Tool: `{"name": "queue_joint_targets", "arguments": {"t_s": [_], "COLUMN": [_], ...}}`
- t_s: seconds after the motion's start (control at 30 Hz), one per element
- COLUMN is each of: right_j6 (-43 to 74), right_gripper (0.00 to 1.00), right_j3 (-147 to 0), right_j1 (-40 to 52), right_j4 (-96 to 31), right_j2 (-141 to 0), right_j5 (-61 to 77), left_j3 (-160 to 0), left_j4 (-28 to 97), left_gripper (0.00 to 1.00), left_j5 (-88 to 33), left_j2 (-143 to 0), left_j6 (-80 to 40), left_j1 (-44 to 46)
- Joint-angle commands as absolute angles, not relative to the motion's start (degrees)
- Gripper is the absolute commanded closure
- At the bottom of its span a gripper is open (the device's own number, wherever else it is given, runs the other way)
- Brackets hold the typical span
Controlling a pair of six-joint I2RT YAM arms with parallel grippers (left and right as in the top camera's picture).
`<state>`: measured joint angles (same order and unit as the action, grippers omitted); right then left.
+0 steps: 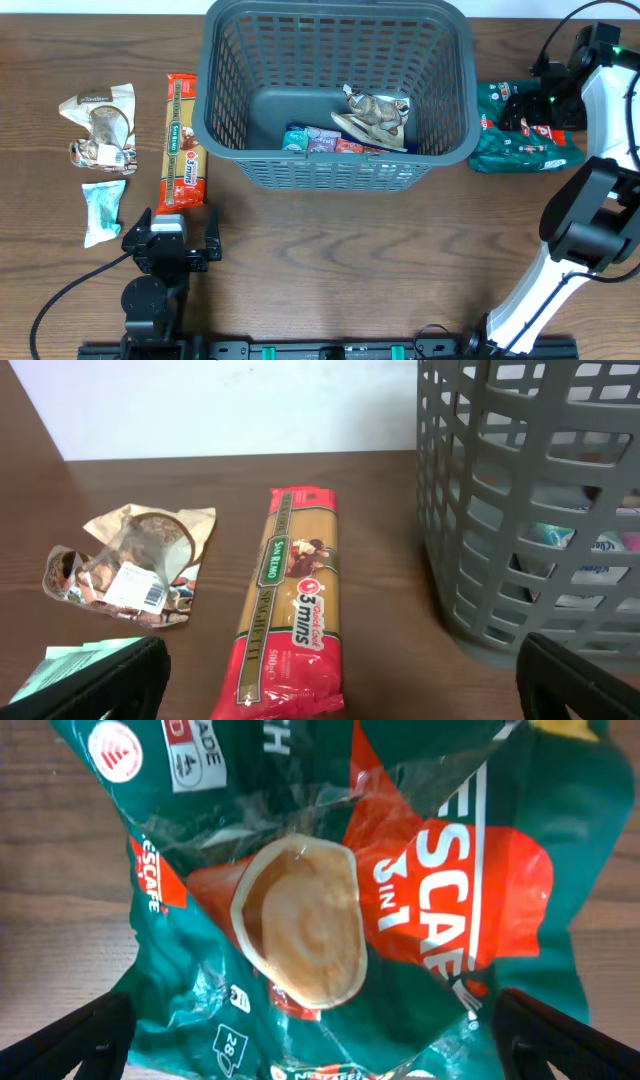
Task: Pack container
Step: 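Lower the right gripper onto the Nescafé bag and close on it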
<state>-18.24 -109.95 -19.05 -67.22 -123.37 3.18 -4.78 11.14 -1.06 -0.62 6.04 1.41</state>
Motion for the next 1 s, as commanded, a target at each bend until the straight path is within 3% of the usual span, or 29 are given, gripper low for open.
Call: {"name": "queue_joint_targets", "arguments": {"t_s": [0.0,0.97], "right_j6": [-19.79,-16.69], "right_gripper": [0.01,0.03], "right_j3": [-111.04,-110.93], "right_j1": [-17.89,-17.17], "right_j4": [-66.32,-65.39], "right_j2": [-123.90,-135.31], "right_j5": [3.22,4.84], "left_j3": [-3.86,-3.86], "left_j4": [12.78,12.80], "left_gripper": [0.01,0.01], "left_j5": [-0.58,-0.60], "left_j2": [-0.23,-0.23], "left_j6": [6.22,6.22], "left_j1": [1.65,1.65]}}
